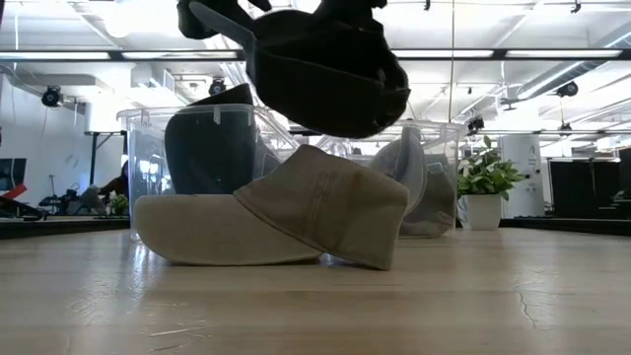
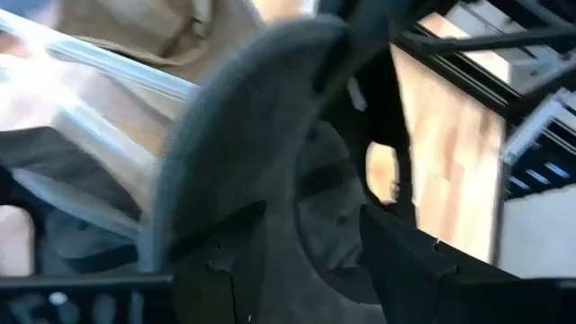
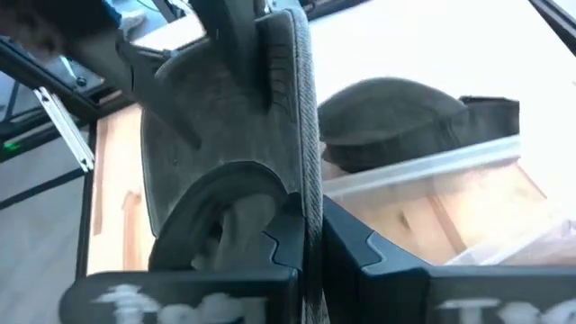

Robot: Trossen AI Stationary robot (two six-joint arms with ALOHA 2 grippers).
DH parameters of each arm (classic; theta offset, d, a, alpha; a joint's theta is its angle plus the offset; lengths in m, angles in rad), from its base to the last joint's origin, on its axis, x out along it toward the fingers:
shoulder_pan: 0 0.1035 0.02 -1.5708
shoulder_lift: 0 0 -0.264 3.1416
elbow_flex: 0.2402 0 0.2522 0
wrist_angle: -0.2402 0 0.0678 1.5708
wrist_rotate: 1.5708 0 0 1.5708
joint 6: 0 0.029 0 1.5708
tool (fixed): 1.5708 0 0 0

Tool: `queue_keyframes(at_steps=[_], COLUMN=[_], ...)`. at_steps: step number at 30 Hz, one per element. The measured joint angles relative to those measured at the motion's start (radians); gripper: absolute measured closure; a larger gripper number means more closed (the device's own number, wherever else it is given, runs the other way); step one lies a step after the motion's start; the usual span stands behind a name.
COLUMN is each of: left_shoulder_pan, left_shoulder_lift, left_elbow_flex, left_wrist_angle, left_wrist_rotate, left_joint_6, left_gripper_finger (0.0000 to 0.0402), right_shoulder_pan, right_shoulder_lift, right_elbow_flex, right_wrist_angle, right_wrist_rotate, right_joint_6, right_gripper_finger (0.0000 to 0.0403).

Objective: Pick & Place hat
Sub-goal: Put the black cap into the left transparent bin

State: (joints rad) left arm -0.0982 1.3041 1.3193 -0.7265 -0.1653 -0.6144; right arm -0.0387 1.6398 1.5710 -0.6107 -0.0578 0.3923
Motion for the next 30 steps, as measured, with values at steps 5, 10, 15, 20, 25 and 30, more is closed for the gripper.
queue_keyframes(at_steps=[5, 10, 15, 20, 25, 30], left_shoulder_pan=[0.000, 0.002, 0.009, 0.009, 0.031, 0.045], left_shoulder_lift=[-0.002, -0.016, -0.040, -0.074, -0.082, -0.066], left_elbow_flex=[0.000, 0.000, 0.055, 0.176, 0.227, 0.172], left_wrist_angle=[-0.025, -0.072, -0.229, -0.392, -0.390, -0.365], left_wrist_rotate=[-0.015, -0.146, -0.243, -0.384, -0.343, -0.285], left_joint_6=[0.013, 0.040, 0.041, 0.031, 0.083, 0.080], left_gripper_finger=[0.0299, 0.0391, 0.0400, 0.0401, 0.0401, 0.0395], right_shoulder_pan=[-0.001, -0.002, 0.000, -0.002, -0.007, -0.008], right_shoulder_lift=[0.000, -0.004, -0.035, -0.099, -0.121, -0.101], right_elbow_flex=[0.000, 0.001, 0.005, 0.007, 0.005, -0.027], right_wrist_angle=[0.005, 0.015, -0.032, -0.038, -0.091, -0.231], right_wrist_rotate=[0.005, 0.059, 0.123, 0.214, 0.241, 0.241], right_joint_6=[0.000, 0.000, -0.006, -0.023, -0.014, 0.047], right_gripper_finger=[0.0389, 0.0359, 0.0293, 0.0228, 0.0197, 0.0195])
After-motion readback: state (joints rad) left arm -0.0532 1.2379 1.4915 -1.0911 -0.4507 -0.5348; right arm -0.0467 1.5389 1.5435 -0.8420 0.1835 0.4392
